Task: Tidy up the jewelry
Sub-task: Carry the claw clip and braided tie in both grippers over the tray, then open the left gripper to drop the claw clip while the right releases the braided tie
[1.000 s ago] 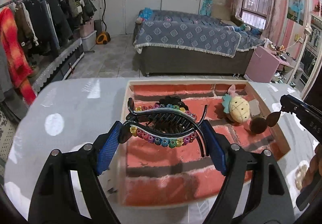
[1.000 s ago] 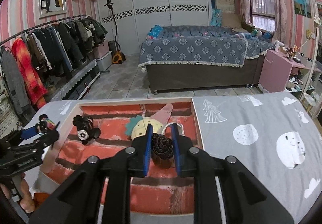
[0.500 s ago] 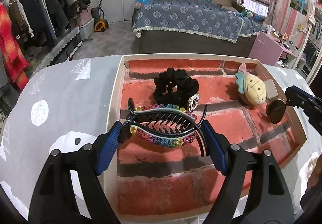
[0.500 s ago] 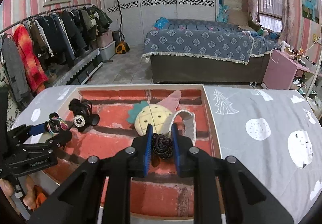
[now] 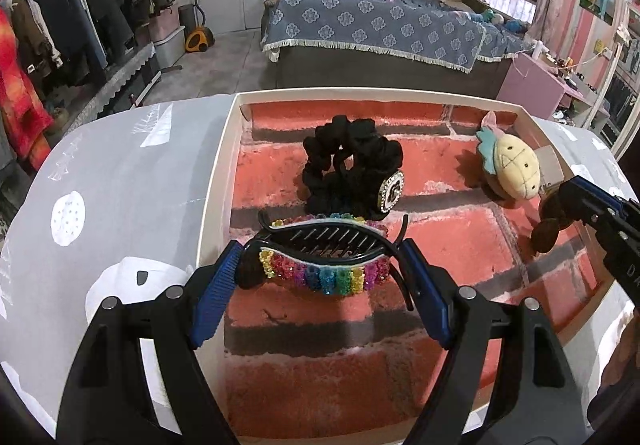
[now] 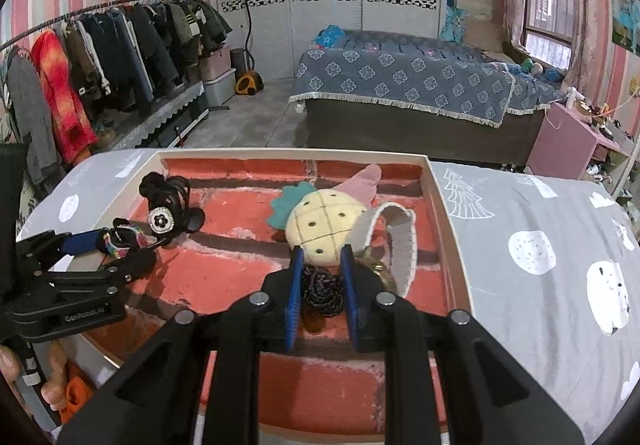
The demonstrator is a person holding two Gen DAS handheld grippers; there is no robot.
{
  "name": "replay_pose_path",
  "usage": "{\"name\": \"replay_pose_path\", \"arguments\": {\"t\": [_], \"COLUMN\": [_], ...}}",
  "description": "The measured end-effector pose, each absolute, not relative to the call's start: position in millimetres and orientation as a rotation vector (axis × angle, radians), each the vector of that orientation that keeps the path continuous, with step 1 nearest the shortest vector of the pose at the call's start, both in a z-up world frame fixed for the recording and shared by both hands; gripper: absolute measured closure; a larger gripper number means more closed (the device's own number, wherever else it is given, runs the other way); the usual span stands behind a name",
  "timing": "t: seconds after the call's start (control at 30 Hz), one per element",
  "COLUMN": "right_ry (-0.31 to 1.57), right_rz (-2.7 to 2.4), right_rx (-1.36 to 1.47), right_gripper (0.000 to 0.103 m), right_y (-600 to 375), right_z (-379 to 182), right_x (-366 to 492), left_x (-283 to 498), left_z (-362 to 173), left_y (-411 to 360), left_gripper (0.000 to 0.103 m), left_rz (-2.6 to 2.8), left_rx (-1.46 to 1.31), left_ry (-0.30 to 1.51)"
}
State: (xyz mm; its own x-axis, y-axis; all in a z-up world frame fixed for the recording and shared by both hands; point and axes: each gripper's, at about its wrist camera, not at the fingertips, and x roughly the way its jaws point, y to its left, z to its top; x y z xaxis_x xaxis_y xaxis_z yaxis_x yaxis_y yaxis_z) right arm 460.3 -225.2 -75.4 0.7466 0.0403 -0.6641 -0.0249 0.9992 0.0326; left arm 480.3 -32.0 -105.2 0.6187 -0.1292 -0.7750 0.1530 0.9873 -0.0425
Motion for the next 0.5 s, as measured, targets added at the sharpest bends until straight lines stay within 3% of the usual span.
{"name": "replay_pose_path", "arguments": {"t": [0.5], "right_ry": [0.796], "right_rz": [0.038], "right_rx": [0.029], "right_gripper": [0.083], "right_y": [-223.0], "right_z": [-95.1], "right_x": [470.8], "left_x": [484.5], "left_z": [-107.8], "left_y": [-34.8], "left_gripper": [0.025], "left_rz": [-0.156], "left_rx": [0.043], "left_ry": [0.902]}}
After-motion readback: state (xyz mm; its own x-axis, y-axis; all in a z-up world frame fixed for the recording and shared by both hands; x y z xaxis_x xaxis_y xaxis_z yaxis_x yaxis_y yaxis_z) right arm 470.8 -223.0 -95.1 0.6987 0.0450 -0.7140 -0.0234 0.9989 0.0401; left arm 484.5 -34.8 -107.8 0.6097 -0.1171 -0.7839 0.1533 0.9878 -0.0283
